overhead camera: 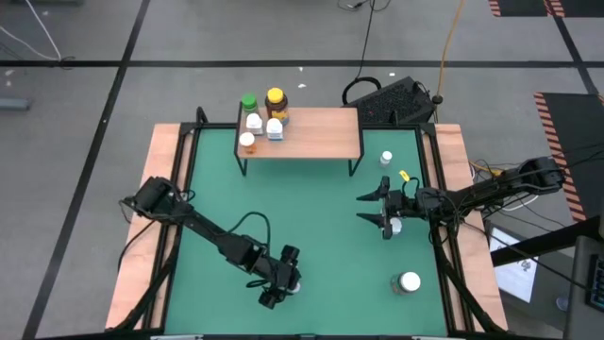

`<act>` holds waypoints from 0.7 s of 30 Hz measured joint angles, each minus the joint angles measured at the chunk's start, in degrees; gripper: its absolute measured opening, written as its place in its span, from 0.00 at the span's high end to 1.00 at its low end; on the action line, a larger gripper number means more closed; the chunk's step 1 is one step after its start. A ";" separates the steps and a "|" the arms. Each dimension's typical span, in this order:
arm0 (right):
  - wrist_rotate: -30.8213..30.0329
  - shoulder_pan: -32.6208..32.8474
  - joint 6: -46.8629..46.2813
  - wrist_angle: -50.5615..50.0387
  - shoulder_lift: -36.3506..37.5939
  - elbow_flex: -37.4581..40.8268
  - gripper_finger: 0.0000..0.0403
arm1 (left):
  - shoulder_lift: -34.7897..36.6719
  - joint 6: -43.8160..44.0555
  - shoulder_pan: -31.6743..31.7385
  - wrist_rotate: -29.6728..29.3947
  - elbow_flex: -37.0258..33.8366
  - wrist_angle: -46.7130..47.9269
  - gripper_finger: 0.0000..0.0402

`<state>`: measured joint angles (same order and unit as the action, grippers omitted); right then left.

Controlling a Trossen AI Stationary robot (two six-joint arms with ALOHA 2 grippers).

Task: Pick and place medicine bottles onto shelf by color
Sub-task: Put the pink pill bottle on the shelf

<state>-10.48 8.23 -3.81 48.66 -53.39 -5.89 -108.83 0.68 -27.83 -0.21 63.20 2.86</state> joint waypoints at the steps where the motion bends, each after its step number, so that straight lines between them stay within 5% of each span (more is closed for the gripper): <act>1: 0.00 0.00 0.00 -0.04 0.00 0.00 0.44 | 0.26 -0.01 -0.03 -0.01 0.00 0.21 0.33; 10: 0.00 0.00 -0.17 -0.10 0.00 0.00 0.44 | 1.27 -0.52 0.17 -0.31 0.00 0.37 0.34; 21: 0.00 -0.02 -0.07 -0.15 0.00 0.00 0.44 | 1.29 1.00 0.39 0.22 0.00 0.51 0.67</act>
<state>-10.48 8.21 -3.88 48.51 -53.39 -5.89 -107.55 1.68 -27.44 0.01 63.20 3.37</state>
